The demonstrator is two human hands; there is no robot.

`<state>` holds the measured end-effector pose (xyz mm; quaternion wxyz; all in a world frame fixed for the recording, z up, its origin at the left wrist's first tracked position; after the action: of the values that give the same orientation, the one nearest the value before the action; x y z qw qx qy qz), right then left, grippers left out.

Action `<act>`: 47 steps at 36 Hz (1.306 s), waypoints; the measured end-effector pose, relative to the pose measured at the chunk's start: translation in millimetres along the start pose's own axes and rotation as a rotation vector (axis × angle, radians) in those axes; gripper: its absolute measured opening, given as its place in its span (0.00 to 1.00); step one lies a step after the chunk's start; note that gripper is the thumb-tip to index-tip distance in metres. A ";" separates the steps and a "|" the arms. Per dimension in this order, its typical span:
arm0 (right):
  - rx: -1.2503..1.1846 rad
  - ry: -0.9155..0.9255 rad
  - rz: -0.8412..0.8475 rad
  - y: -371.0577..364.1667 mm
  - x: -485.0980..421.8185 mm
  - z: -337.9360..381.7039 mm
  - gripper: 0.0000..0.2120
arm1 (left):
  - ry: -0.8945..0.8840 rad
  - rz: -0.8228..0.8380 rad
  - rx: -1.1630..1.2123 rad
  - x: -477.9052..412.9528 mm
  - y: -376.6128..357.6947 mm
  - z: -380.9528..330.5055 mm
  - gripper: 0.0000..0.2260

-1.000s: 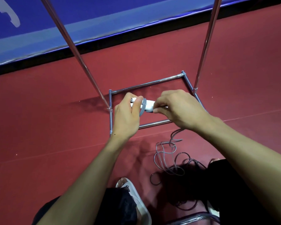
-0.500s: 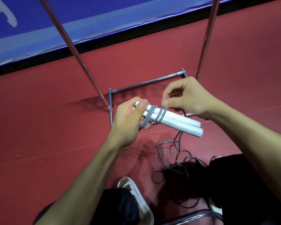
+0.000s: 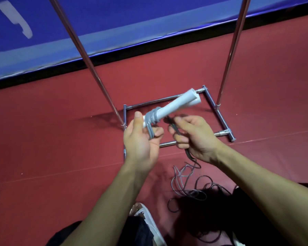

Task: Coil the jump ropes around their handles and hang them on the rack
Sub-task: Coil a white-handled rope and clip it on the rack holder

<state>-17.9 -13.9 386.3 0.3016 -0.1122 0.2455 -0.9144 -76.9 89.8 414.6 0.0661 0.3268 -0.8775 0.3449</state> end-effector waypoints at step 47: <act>1.162 0.343 0.412 3.7 -1.2 53.1 0.03 | -0.287 0.438 -1.041 -8.4 14.3 -37.7 0.11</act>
<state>3.6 -36.0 429.6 0.4395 0.2669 -0.2291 -0.8265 -83.4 126.5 432.0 0.0254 0.1057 -0.9787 -0.1740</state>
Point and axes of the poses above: each hand's wrist, its own x-axis away from the middle knuckle, its own y-axis out of the back of the hand, z = x × y, the point moved 6 cm from there along -x, towards the middle knuckle, and after that the axes turned 6 degrees about y, right-handed, at the moved point
